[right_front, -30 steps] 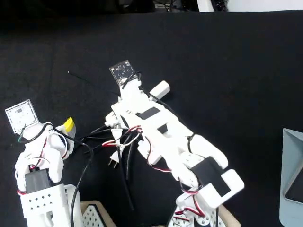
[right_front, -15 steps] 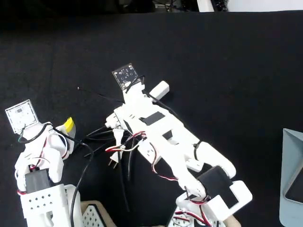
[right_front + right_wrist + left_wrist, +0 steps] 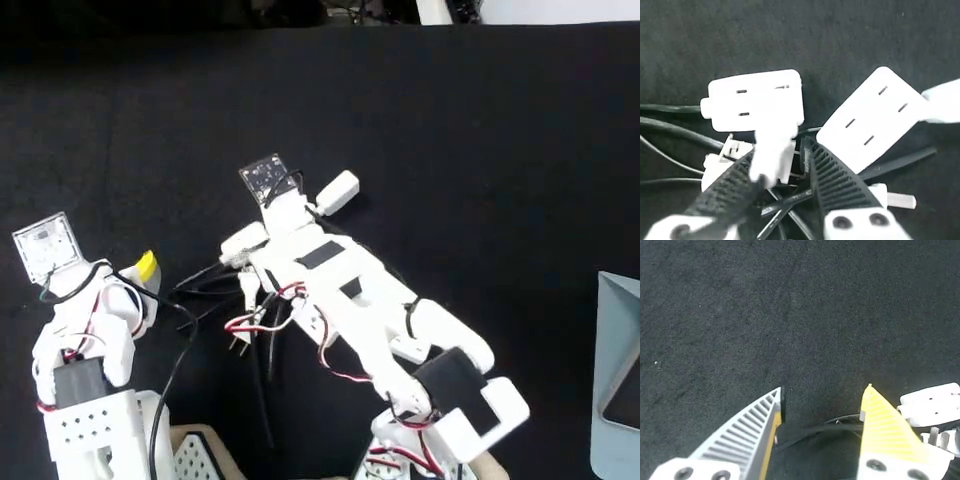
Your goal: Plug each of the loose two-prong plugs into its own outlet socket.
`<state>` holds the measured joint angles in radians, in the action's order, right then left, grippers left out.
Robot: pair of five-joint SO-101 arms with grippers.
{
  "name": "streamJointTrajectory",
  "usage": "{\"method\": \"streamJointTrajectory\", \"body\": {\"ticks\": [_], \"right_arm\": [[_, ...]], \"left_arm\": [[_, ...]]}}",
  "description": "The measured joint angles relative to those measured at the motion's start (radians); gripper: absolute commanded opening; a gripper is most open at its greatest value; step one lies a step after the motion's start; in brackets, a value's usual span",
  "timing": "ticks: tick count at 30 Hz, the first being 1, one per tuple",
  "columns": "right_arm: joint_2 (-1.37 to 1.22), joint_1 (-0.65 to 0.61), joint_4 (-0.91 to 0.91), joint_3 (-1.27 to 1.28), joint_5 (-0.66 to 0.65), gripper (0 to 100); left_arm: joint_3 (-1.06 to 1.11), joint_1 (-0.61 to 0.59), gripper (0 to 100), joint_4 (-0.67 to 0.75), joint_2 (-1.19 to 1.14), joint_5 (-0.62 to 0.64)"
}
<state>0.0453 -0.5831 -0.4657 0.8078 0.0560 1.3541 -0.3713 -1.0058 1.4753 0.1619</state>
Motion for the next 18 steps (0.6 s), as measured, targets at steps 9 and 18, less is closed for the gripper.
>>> {"method": "streamJointTrajectory", "body": {"ticks": [9, 18], "right_arm": [[0.0, 0.0, -0.006, -0.014, 0.003, 8.7], [0.106, 0.0, -0.011, -0.014, 0.057, 8.7]], "left_arm": [[0.0, 0.0, 25, 0.0, 0.0, 0.0], [0.0, 0.0, 25, 0.0, 0.0, 0.0]]}}
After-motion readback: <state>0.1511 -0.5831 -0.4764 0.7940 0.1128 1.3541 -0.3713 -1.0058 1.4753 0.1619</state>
